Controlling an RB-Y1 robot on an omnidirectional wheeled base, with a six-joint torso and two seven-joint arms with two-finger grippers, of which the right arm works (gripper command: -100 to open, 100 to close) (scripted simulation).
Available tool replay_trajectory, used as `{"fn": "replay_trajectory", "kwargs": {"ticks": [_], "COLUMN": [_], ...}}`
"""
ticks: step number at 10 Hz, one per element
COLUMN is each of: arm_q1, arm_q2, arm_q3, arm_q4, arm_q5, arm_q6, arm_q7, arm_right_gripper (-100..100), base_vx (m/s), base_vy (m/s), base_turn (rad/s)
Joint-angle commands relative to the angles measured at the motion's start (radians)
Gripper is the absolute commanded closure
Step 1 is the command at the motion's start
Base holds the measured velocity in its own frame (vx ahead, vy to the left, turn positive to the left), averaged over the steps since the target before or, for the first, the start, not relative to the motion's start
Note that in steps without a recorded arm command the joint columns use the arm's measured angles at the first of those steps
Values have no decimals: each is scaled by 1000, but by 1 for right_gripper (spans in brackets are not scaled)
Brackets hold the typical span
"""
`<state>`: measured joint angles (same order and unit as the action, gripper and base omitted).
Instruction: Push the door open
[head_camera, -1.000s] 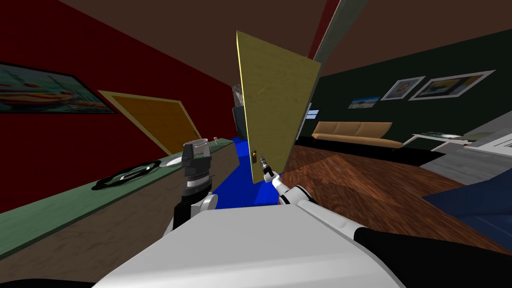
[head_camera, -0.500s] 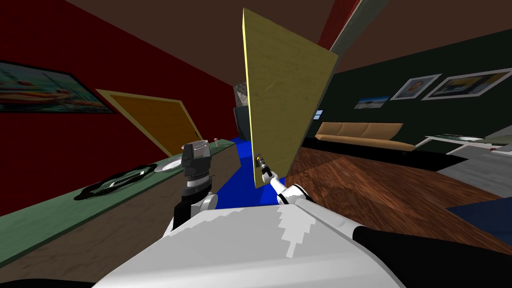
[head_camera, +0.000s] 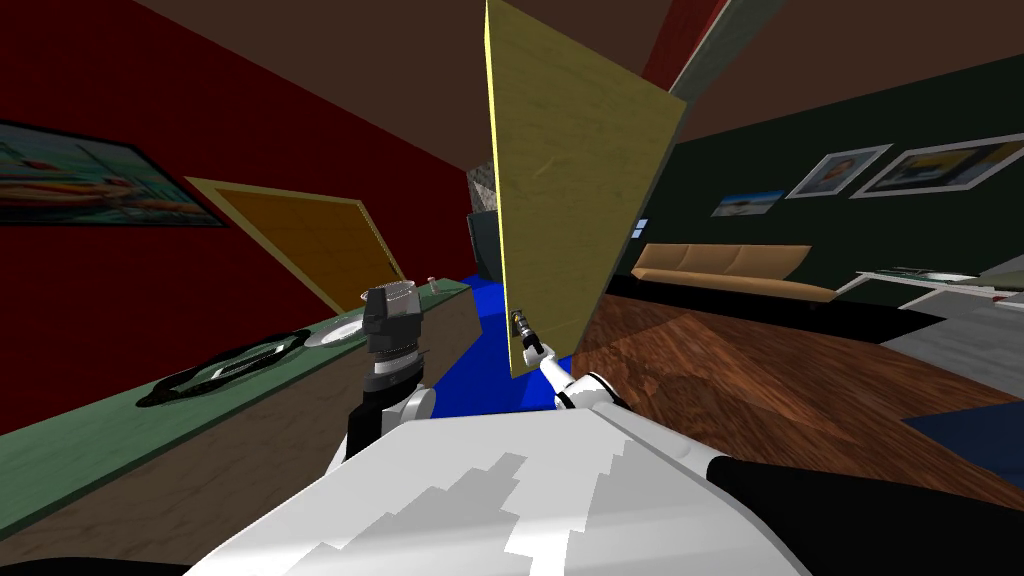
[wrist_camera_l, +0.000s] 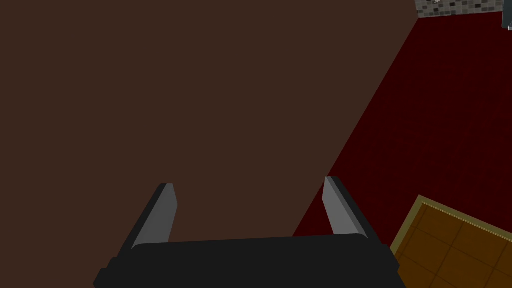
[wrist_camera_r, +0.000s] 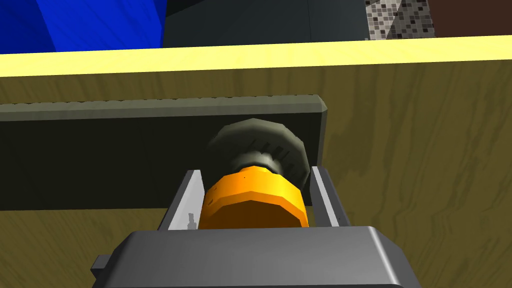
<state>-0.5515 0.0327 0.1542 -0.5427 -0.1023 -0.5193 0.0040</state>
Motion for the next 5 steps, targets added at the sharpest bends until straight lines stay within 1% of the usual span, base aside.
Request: {"fn": "replay_trajectory", "kwargs": {"ticks": [1,4,5], "arm_q1": [0,0,1], "arm_q2": [0,0,-27], "arm_q3": [0,0,-13], "arm_q4": [0,0,1], "arm_q5": [0,0,-5], "arm_q6": [-1,-1,1], "arm_q7": [0,0,5], "arm_right_gripper": [100,100,100], "base_vx": [-13,0,87], "base_vy": [-4,0,93], "base_turn": [0,0,-29]}}
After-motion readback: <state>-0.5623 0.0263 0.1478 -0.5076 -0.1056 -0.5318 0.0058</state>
